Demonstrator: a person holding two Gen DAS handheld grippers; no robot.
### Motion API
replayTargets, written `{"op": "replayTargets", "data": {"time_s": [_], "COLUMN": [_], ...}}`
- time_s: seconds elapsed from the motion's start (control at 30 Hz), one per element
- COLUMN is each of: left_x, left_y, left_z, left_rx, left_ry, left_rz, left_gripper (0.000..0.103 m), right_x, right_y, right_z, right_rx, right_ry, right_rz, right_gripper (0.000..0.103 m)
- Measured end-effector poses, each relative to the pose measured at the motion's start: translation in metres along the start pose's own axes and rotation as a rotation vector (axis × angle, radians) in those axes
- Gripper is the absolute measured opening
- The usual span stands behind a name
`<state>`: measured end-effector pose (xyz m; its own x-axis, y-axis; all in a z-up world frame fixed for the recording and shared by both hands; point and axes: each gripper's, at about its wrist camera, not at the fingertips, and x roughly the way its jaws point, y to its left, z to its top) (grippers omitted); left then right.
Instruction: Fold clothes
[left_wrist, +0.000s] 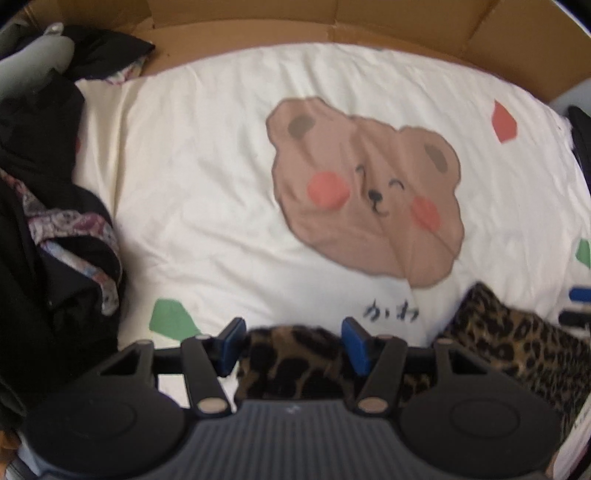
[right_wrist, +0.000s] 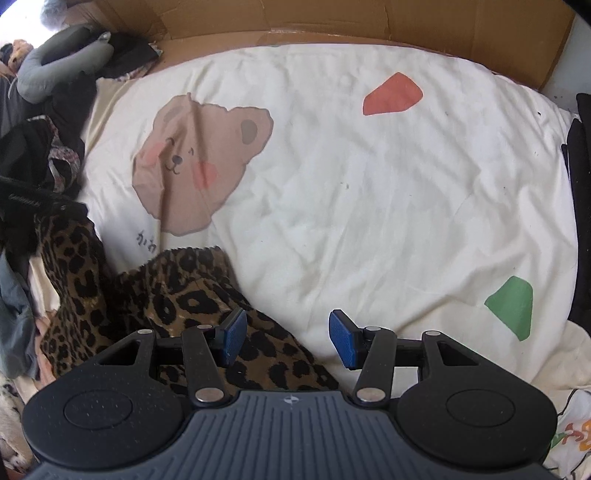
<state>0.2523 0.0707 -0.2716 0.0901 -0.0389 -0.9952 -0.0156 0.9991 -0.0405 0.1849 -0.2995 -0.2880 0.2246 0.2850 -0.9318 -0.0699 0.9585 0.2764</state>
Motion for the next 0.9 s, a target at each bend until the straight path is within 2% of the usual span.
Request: {"op": "replayTargets", "data": {"time_s": [0.37, 0.5, 0.77, 0.9], "left_x": [0.007, 0.01, 0.015, 0.022], "left_y": [0.034, 0.042, 0.043, 0.039], "left_z": [-0.043, -0.061, -0.088, -0.105], "left_rx": [-0.126, -0.131, -0.136, -0.128], "left_ry": [0.125, 0.158, 0.129, 0.117], "left_rz": [-0.114, -0.121, -0.166, -0.19], "left_gripper": [0.06, 0.06, 0.06, 0.06], "right_x": [0.012, 0.015, 0.028, 0.035], "right_y": [-0.002, -0.002, -0.006, -0.014], "right_z": [-0.002, -0.001, -0.001, -0.005], "right_rx": [0.036, 0.054, 0.109, 0.136], "right_ry": [0.017, 0.017, -0.006, -0.013], "right_rz": [0.015, 0.015, 0.057, 0.124], "right_gripper": [0.057, 0.057, 0.057, 0.06]}}
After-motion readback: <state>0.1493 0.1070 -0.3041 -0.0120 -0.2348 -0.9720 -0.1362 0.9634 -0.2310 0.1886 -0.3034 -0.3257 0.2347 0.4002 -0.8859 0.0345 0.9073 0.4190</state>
